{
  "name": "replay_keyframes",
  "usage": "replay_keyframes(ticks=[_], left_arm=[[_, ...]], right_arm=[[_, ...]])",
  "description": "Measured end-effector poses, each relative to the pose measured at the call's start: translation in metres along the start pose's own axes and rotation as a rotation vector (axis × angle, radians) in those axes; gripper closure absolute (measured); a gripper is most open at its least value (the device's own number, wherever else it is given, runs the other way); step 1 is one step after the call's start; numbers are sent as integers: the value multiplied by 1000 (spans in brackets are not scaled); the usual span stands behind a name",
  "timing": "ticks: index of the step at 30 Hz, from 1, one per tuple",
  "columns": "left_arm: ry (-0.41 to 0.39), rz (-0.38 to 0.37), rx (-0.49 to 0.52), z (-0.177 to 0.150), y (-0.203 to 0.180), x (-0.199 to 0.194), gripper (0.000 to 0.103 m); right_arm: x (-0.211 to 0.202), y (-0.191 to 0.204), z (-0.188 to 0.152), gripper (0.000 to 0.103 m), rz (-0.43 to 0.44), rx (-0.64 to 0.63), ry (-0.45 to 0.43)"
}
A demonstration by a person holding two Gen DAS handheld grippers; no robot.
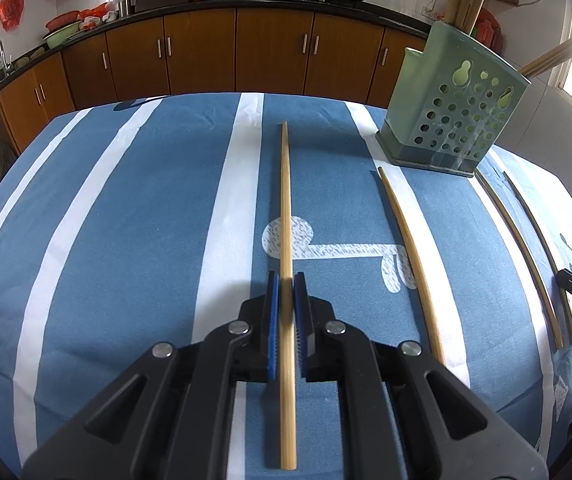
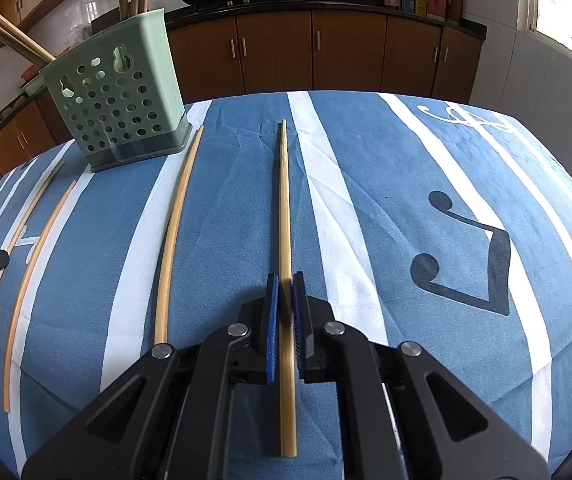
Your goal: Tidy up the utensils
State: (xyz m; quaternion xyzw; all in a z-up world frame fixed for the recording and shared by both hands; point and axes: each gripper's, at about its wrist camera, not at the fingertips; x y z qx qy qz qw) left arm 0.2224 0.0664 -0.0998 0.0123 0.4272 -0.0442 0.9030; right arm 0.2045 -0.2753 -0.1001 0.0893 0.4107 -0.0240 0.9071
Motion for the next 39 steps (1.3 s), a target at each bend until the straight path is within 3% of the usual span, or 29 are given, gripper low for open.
replay_keyframes(ticks=[11,14,18,23,26,39], left_arm=[[3,27,10,-2,-3,-2,93],[5,39,32,-8,-9,-7,86],[7,44,39,-16,-13,-13,85],[9,51,29,-19,-11,-15,95],[22,44,29,-19,-10,-17,95],[-173,35,20,16,-7,-87,95]], right_arm=[[-1,0,-1,95,2,5,0],[-5,0,-6,95,6,6,2],[-8,0,-10,95,14,10,4],[-11,-3,-12,95,26,14,5],[-14,-7,-12,96,32,18,-5],[-75,-28,17,96,92,102,-220]])
Point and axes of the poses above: each gripper's, at about its wrist camera, not at the fingertips, and x roughly the way its jaws point, y to its left, z to its top, and after that the axes turned 6 degrees about x, right-handed
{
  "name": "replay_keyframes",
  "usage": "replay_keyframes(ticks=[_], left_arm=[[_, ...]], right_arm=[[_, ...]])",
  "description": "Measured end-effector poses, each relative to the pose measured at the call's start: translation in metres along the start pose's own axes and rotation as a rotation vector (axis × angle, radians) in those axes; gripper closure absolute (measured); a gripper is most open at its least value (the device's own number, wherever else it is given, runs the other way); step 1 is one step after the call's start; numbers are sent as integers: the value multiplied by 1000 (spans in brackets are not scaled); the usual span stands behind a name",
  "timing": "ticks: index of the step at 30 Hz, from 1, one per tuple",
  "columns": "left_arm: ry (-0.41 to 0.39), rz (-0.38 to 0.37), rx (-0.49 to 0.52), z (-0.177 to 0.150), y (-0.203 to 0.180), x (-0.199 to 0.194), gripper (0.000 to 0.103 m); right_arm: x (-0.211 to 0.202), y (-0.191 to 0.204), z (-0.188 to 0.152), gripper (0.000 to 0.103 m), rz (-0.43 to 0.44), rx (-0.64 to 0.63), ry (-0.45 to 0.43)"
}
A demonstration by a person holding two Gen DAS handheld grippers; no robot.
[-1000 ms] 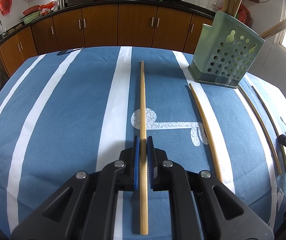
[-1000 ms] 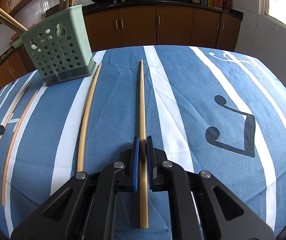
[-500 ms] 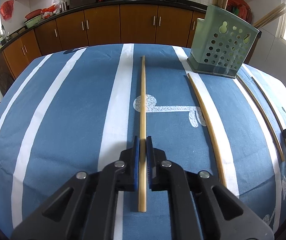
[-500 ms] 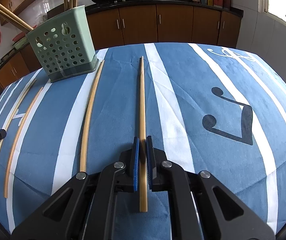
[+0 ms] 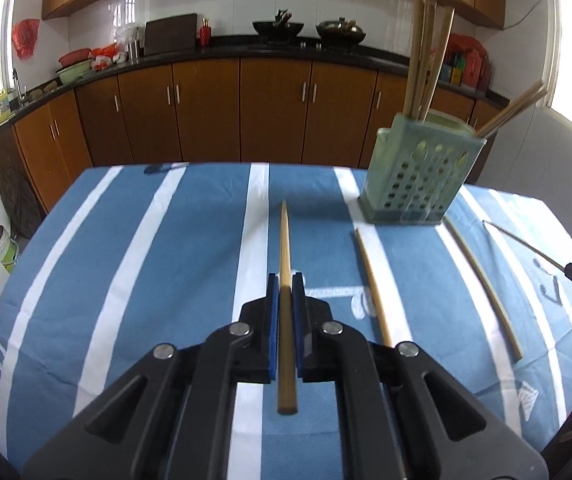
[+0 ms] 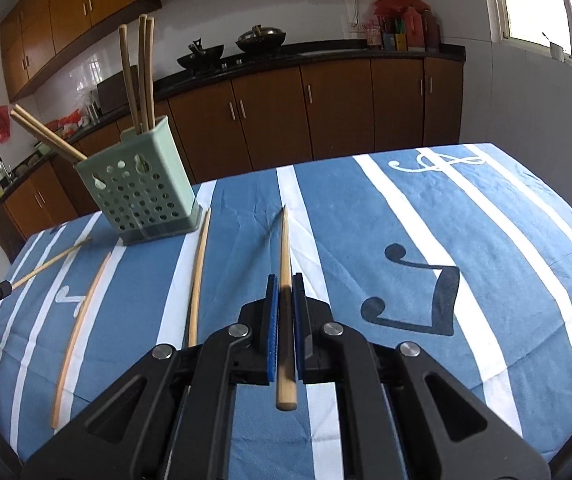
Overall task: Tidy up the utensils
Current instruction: 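Lift both held chopsticks upright and carry them over the green basket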
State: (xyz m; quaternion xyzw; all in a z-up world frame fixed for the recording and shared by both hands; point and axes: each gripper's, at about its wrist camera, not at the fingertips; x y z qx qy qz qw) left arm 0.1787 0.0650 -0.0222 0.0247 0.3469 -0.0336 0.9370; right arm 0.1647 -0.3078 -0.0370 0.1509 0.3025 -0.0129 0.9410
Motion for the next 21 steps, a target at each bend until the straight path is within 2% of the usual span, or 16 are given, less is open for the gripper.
replay_keyframes(ticks=[6,12,21], left_arm=[[-88,-9,-11,19,-1,-26,95],[-156,-15,1,35,-6,-46,95],[-180,-13,14,47,-7,-51,96]], right_arm=[[-16,3,19,96,25,10,-84],[-26,5,31,96,36,8,-127],[-29,8,39,96,41,-4,-149]])
Point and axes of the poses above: each gripper's, at about its wrist camera, not at the fingertips, and x roughly the way its jaws point, y to its left, z to its top, and after that the axes turned 6 degrees about x, right-handed
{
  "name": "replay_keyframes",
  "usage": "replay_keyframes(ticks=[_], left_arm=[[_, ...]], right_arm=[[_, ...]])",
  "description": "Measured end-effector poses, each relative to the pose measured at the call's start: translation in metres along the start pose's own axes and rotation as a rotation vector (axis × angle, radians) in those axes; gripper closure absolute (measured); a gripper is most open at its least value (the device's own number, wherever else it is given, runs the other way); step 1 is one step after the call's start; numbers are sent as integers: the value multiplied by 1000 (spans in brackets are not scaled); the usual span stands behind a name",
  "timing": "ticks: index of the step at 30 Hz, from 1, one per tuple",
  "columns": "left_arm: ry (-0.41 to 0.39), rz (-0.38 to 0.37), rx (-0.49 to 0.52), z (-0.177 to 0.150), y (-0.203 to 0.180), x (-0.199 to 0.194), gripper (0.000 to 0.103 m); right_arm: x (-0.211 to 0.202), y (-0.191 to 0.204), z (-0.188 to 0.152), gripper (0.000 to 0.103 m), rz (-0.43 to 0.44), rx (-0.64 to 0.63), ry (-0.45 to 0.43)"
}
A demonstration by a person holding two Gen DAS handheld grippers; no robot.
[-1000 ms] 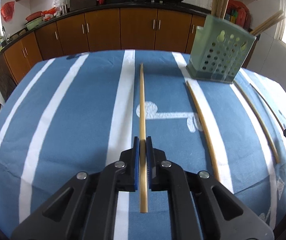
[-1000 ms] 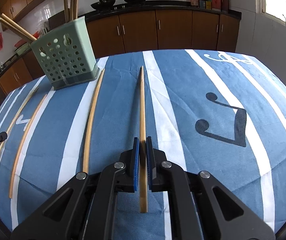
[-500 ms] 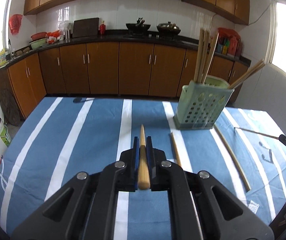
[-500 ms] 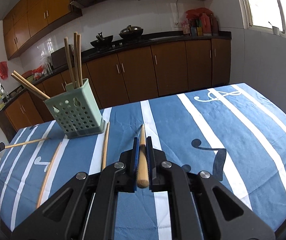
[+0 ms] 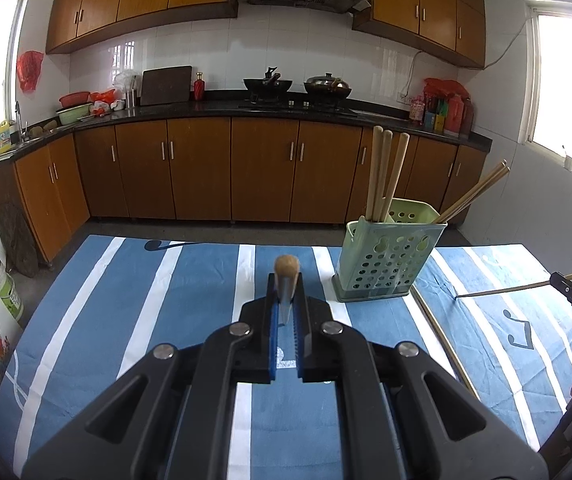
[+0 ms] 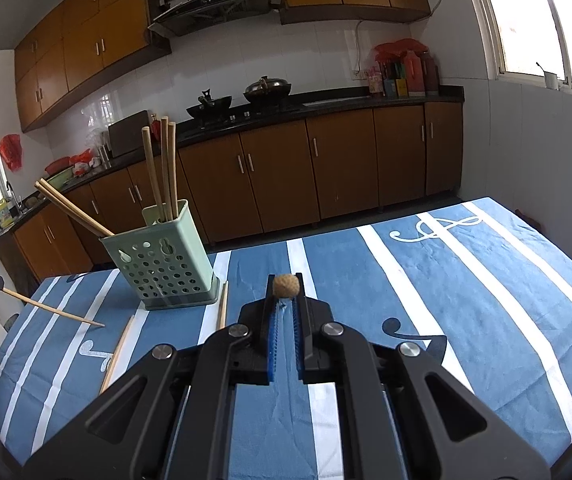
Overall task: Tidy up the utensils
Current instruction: 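Lift both held chopsticks upright and carry them over the green basket, then insert both chopsticks into the green basket and open both tools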
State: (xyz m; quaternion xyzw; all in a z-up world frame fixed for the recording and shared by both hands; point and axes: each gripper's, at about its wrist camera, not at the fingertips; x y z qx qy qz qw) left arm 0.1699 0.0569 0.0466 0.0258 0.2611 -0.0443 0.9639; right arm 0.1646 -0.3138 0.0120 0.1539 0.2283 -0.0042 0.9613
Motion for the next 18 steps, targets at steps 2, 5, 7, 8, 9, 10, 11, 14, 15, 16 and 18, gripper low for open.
replay_keyframes(ticks=[2,5,7,8,9,10,11,14,15,16,18], left_arm=[[-1,-3,3,1,0,0,96],[-18,-14,19,8,-2,-6,96],[-41,-28,29,15,-5,-13,96],[-51,-36,31,19,-7,-16,96],[-59,-45,33,22,-8,-18,96],[-69,-56,34,26,-10,-22,96],[-78,-69,36,30,-13,-25,96],[-103,-95,49,40,-21,-32,96],[-113,-106,57,45,-25,-34,96],[-120,-116,65,48,-29,-36,96],[-133,-138,78,56,-37,-39,96]], right_arm=[[-2,2,3,96,4,-4,-7],[-7,8,13,96,20,-15,-29],[-11,13,21,96,31,-24,-50],[-14,15,24,96,38,-28,-59],[-17,19,29,96,47,-34,-70],[-20,22,32,96,53,-39,-78],[-23,25,36,96,64,-43,-88],[-33,35,47,96,105,-46,-116],[-35,38,50,96,117,-46,-126],[-39,43,54,96,136,-46,-140],[-46,51,61,96,168,-43,-167]])
Point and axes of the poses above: each gripper's, at about its wrist camera, not at the fingertips, and x roughly the way its jaws point, y to its left, z to its top, and after that the axes turned 6 degrees about x, right-handed
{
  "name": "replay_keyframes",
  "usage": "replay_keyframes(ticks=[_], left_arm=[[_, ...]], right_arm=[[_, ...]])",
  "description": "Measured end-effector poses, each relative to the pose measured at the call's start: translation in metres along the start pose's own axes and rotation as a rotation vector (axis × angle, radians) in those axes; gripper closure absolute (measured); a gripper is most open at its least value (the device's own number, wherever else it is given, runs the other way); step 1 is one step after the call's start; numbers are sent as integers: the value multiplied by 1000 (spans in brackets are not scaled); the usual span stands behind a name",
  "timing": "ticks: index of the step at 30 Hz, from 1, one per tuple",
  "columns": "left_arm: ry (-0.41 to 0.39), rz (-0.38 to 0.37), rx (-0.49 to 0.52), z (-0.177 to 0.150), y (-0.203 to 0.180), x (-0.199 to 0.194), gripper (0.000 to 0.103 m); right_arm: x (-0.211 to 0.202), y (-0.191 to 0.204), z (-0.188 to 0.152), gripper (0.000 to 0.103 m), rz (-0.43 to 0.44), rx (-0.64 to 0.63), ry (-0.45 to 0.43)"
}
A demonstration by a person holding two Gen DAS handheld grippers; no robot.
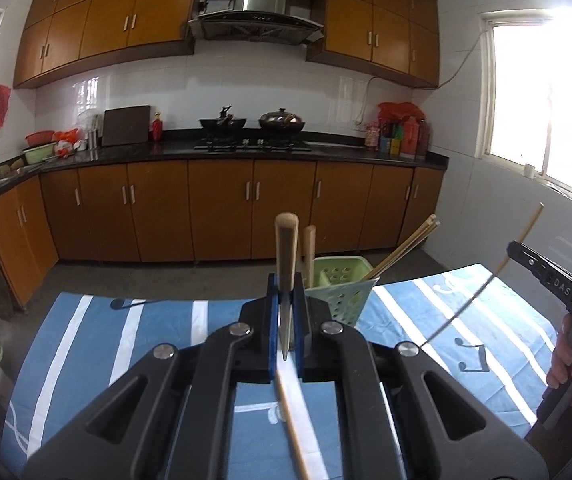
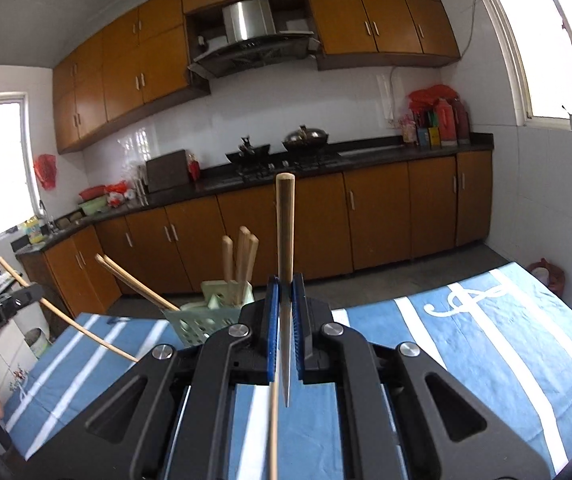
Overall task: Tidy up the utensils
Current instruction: 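Insert both chopsticks into the green basket and open both tools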
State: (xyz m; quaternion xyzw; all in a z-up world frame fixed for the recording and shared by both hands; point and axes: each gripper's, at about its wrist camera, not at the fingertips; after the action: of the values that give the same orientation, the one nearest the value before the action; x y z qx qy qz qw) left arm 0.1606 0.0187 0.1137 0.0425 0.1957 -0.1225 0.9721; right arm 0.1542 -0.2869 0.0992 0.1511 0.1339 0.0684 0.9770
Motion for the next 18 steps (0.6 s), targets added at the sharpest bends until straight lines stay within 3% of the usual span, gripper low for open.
replay_keyframes(ticks=[8,18], left_arm=[[-92,-49,-11,42,-22,-3,96],[-182,6,-77,80,-23,31,96]], right_arm=[[-7,28,33,96,113,27,-120],[35,54,50,96,116,-5,-191]])
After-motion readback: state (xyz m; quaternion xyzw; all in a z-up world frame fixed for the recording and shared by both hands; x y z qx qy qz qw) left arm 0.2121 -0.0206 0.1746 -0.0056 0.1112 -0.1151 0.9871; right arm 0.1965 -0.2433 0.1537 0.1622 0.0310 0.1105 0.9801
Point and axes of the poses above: each gripper's, at about its wrist camera, not at the fingertips, and x roughly the way its jaws point, y to its left, z to its top, and after that the axes turned 6 degrees about x, right-handed
